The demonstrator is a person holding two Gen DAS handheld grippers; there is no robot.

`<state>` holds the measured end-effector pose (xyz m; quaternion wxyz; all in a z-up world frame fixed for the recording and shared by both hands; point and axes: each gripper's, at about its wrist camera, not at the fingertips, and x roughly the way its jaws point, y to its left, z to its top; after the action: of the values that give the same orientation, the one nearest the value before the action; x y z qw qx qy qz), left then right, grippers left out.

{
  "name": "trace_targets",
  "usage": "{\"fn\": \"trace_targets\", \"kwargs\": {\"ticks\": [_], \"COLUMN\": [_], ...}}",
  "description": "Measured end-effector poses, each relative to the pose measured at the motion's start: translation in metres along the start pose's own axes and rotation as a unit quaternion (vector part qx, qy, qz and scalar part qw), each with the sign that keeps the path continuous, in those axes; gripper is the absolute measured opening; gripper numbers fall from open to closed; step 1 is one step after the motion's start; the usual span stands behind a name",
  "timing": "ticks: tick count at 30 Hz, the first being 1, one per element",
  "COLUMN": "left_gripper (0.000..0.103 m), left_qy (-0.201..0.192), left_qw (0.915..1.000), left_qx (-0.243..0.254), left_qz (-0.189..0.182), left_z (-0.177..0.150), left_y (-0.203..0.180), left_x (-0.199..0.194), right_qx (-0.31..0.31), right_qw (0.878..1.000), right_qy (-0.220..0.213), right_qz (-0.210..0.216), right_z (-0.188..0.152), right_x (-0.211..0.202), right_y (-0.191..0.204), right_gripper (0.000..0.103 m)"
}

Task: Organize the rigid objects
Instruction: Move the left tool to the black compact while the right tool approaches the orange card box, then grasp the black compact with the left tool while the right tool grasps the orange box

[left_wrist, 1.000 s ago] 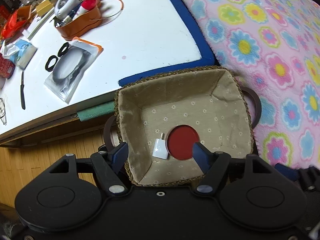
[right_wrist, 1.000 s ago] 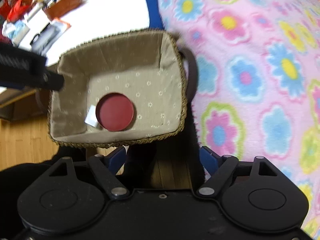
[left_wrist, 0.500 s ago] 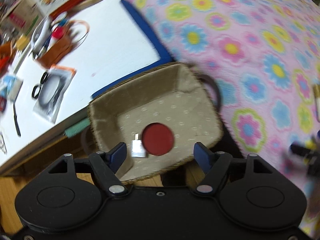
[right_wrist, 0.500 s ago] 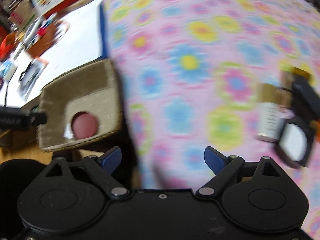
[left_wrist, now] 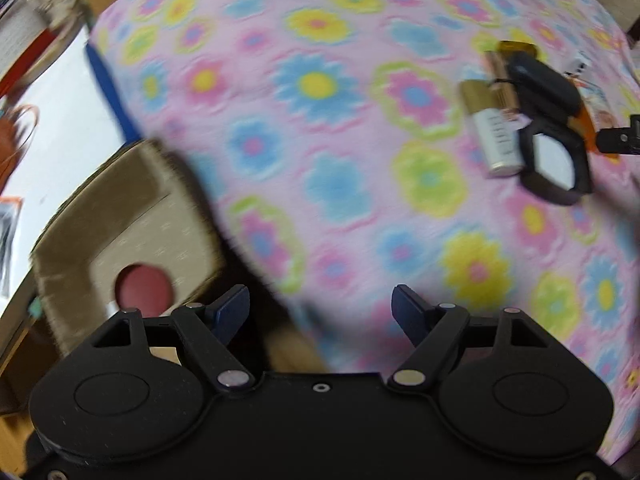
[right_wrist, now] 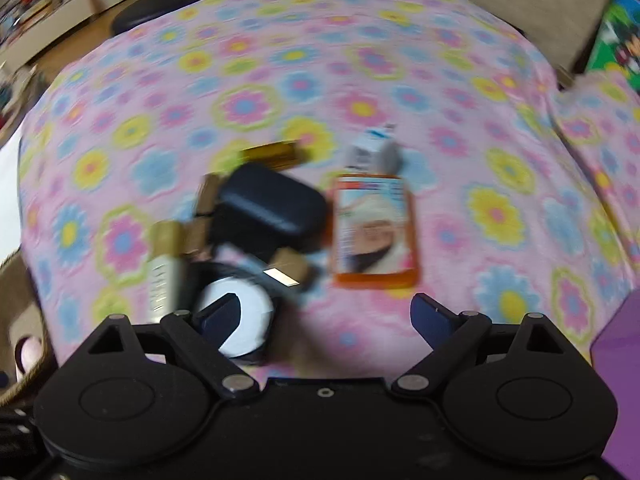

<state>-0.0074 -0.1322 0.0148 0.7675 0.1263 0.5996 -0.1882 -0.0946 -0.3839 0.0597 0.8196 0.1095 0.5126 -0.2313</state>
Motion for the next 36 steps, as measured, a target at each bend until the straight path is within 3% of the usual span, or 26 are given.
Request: {"fn": "trace_targets", "kwargs": {"ticks": [6,11,17,22,32,34,36], "left_gripper": [0.074,0.074,0.074,0.074,0.074,0.075,0.075], "left_qy": [-0.02,-0.028,-0.012,-0.001,-0.013,-0.01,-0.01], "left_qw": [0.9996,0.9993,0.9983,0.9978,0.9955,0.9946,0.994], "left_qx": [0.019,0.02,0.057,0.027,0.044,0.047,0.054], "left_qz": [-0.011,-0.018,0.0,-0.061,-0.083,-0.092,-0.095], "left_z": [0.034,0.058,0.05,0.047,0.049,0.052,0.054], "left_y": [-0.046,-0.064,-0.072,-0.073,-0.094,-0.101,-0.109], "left_x": [0.002,0.005,0.017,0.014,-0.001,0.0,0.0], "right_qx": [0.02,0.027,0.04,0.045,0.042,0.035,0.025], "right_qw": [1.0,0.999,0.999,0.999,0.999,0.999,0.998], "right_qy": [0.0,0.005,0.007,0.013,0.027,0.022,0.014], "right_qz": [0.007,0.016,0.024,0.021,-0.011,-0.031,-0.052], "right_z": [0.013,0.014,0.016,0.019,0.035,0.038,0.038], "right_x": [0.012,0.016,0.023,0.035,0.064,0.068,0.067], "right_y": [-0.015,-0.02,-0.033,-0.035,-0.037,-0.034,-0.033], "right_gripper": [0.093,0.093,0.093,0.093,0.092,0.089,0.073]}}
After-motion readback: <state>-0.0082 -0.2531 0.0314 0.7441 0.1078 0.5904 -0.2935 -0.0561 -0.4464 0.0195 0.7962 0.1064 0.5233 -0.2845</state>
